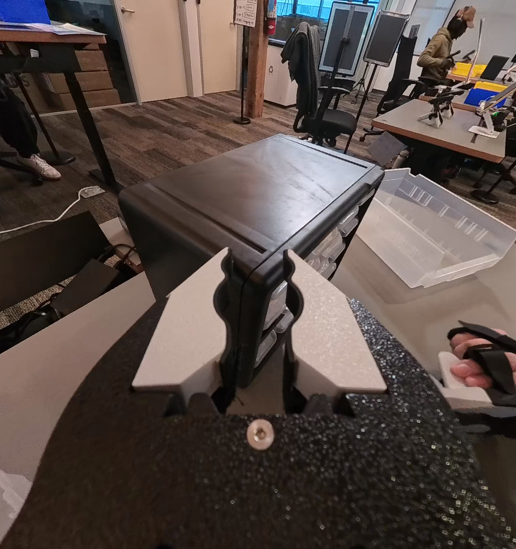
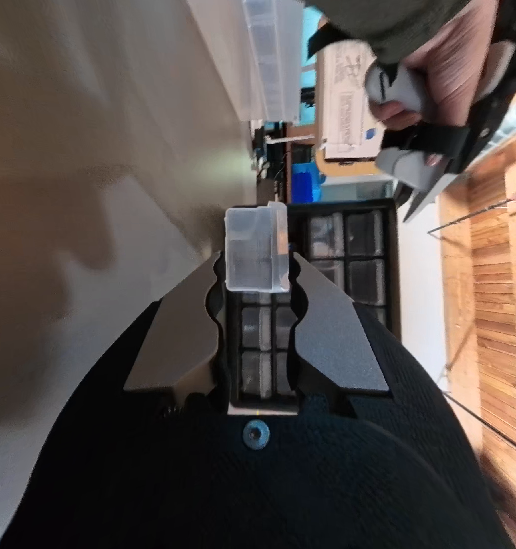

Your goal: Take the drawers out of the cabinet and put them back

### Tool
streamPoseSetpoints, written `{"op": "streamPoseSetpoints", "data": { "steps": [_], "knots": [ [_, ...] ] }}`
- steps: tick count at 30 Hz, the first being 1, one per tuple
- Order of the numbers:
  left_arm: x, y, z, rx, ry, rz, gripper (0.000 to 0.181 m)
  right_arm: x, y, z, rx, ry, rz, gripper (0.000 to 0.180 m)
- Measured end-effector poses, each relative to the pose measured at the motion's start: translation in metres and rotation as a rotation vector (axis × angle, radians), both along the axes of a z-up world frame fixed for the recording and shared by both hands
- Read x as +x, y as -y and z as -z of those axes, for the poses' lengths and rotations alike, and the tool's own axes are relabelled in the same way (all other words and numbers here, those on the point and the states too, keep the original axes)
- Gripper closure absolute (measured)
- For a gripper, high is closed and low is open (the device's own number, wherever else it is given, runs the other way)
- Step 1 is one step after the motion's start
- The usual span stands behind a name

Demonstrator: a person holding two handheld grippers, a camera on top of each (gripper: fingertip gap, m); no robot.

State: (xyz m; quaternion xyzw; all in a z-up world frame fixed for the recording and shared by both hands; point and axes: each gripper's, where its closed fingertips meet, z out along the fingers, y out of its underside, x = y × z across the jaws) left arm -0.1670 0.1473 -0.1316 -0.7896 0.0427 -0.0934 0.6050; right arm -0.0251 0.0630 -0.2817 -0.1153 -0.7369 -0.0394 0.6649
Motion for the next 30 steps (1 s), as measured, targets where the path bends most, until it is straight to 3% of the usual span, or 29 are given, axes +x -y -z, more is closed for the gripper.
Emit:
{"op": "streamPoseSetpoints", "data": {
  "steps": [4, 8, 10, 13, 17, 22, 26, 30],
  "knots": [
    [0.0, 0.001, 0.0, 0.002, 0.004, 0.004, 0.149, 0.025, -0.025, 0.02, 0.019, 0.143, 0.06, 0.137],
    [0.0, 0.002, 0.0, 0.004, 0.014, 0.011, 0.149, 0.06, -0.051, 0.036, -0.036, 0.291, 0.118, 0.114],
    [0.0, 0.003, 0.0, 0.006, 0.015, 0.016, 0.149, 0.081, -0.057, 0.033, -0.151, 0.319, 0.136, 0.108],
    [-0.001, 0.002, 0.0, 0.008, 0.024, 0.014, 0.152, 0.103, -0.061, 0.01, -0.472, 0.252, 0.191, 0.109],
    [-0.001, 0.002, 0.0, 0.01, 0.028, 0.016, 0.152, 0.098, -0.082, -0.02, -0.916, 0.091, 0.43, 0.119],
    [-0.001, 0.001, 0.0, 0.01, 0.024, 0.012, 0.153, 0.047, -0.077, 0.0, -1.317, 0.212, 0.564, 0.128],
    [0.0, 0.0, 0.0, 0.011, 0.02, 0.014, 0.153, 0.033, -0.088, 0.051, -1.435, 0.409, 0.755, 0.126],
    [0.0, 0.001, 0.0, 0.007, 0.014, 0.011, 0.152, 0.027, -0.091, 0.056, -1.473, 0.429, 0.791, 0.157]
  ]
}}
